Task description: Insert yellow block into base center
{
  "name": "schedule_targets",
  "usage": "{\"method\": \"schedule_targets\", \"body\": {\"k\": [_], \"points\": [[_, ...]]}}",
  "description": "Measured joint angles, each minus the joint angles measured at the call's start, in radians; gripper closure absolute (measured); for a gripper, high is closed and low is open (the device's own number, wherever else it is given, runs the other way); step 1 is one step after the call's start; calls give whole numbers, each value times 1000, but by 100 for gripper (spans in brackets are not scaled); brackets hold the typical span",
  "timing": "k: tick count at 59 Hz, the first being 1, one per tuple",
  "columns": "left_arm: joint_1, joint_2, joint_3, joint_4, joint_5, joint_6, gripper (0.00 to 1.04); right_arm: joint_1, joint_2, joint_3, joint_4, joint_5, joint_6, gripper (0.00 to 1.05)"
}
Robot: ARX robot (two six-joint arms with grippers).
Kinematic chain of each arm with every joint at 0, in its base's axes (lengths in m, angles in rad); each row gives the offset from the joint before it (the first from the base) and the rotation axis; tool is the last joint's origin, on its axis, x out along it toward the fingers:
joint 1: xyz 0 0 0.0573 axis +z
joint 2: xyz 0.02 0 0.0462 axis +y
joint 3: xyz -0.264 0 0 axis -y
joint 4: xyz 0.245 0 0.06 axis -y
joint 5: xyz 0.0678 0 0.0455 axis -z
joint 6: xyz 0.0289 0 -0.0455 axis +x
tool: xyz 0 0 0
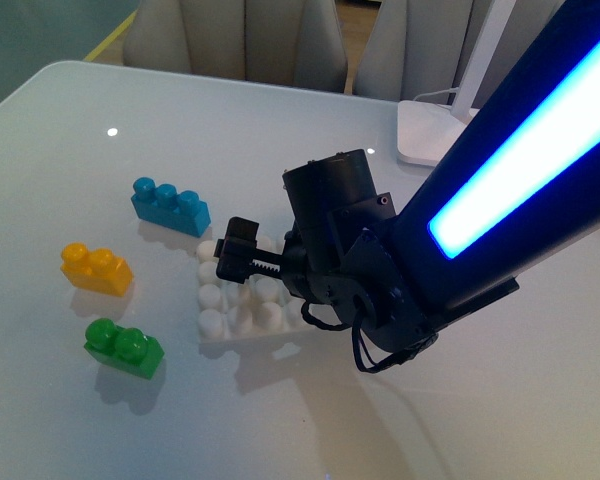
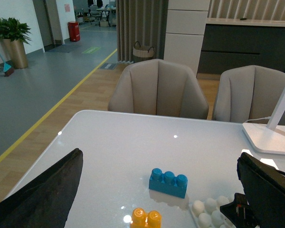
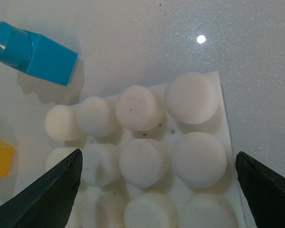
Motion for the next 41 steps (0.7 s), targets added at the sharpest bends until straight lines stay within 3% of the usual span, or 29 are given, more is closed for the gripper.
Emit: {"method": "schedule_targets", "body": {"k": [41], "points": [[0,0,0,0,0,0,7,-16,-57,-129,122,-20,107,9]]}}
